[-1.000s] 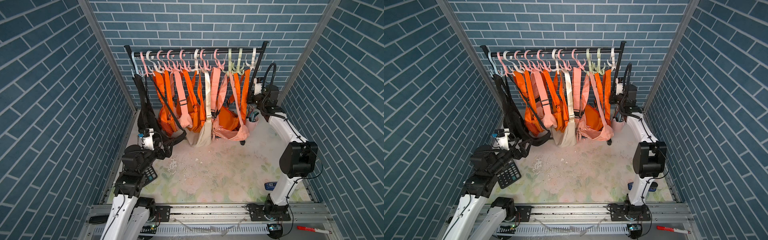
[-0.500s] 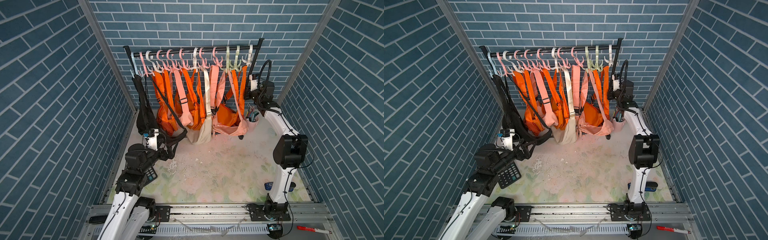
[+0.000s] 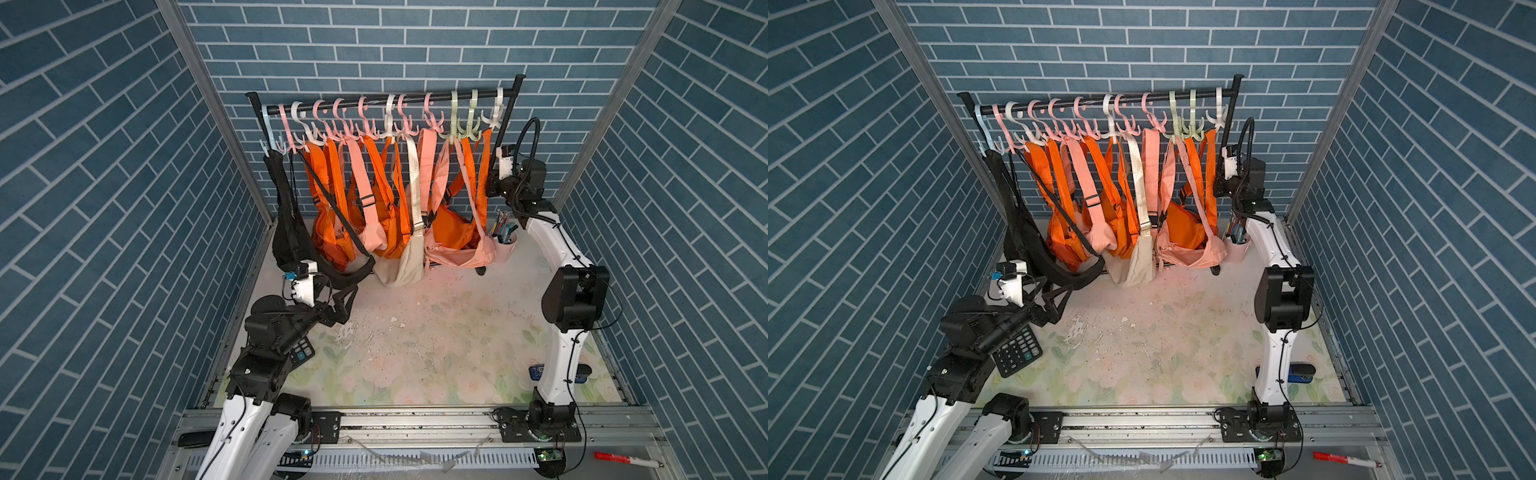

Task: Take the bag off the hook
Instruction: Move the clothesline to the center of the board, then pick up the bag from the hook.

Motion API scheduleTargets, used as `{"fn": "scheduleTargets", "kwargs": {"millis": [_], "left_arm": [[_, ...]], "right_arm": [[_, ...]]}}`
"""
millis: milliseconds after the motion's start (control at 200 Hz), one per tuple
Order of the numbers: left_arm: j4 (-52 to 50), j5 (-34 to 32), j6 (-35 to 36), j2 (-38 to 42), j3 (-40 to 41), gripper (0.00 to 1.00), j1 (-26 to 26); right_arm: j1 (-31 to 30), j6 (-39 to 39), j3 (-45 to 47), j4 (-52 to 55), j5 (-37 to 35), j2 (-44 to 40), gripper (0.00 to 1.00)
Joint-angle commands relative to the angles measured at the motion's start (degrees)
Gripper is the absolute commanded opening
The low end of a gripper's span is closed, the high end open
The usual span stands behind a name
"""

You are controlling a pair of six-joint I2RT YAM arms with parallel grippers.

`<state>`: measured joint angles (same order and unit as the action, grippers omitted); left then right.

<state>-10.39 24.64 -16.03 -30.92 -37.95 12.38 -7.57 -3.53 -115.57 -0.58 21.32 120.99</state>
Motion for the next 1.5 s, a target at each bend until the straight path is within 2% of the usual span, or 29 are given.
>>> {"fn": "scheduleTargets", "kwargs": {"millis": [0, 300, 445, 660, 830, 895, 1075, 1280, 1495], "left_arm": [[1.68, 0.01, 0.92, 1.02, 0.60, 0.99, 0.71], [3.32, 1.03, 0.29, 1.33, 0.24, 0.99, 1.26], [3.71, 1.31, -0.07, 0.12, -1.21, 0.99, 1.24], [3.08, 1.20, -0.23, -0.70, -5.26, 0.99, 1.33], [3.60, 1.10, -1.30, -3.68, -7.96, 0.99, 1.33], [4.46, 1.10, -2.23, -5.23, -8.78, 0.99, 1.41], [7.28, 1.72, -3.61, -9.71, -10.27, 0.99, 1.85], [8.71, 1.94, -3.10, -11.24, -9.76, 0.99, 2.74], [8.25, 1.91, -2.19, -10.70, -6.95, 0.99, 2.74]], "right_arm": [[-0.52, -6.86, 4.25, 9.43, 1.63, -2.72, 0.14], [-0.03, -6.18, 14.32, 11.48, -1.35, -13.45, 0.53], [0.23, -5.90, 17.50, 13.46, -2.79, -17.87, 0.62], [0.71, -6.08, 19.86, 18.80, -6.61, -24.10, 0.66], [0.72, -6.92, 23.81, 20.67, -8.41, -30.07, 0.64], [0.68, -7.41, 25.30, 20.93, -7.72, -32.43, 0.64], [0.62, -8.90, 28.61, 21.73, -2.18, -37.69, 0.53], [-0.39, -9.35, 30.39, 21.94, 2.87, -41.33, 0.53], [-3.49, -7.52, 27.11, 22.72, 4.17, -39.74, 0.53]]}}
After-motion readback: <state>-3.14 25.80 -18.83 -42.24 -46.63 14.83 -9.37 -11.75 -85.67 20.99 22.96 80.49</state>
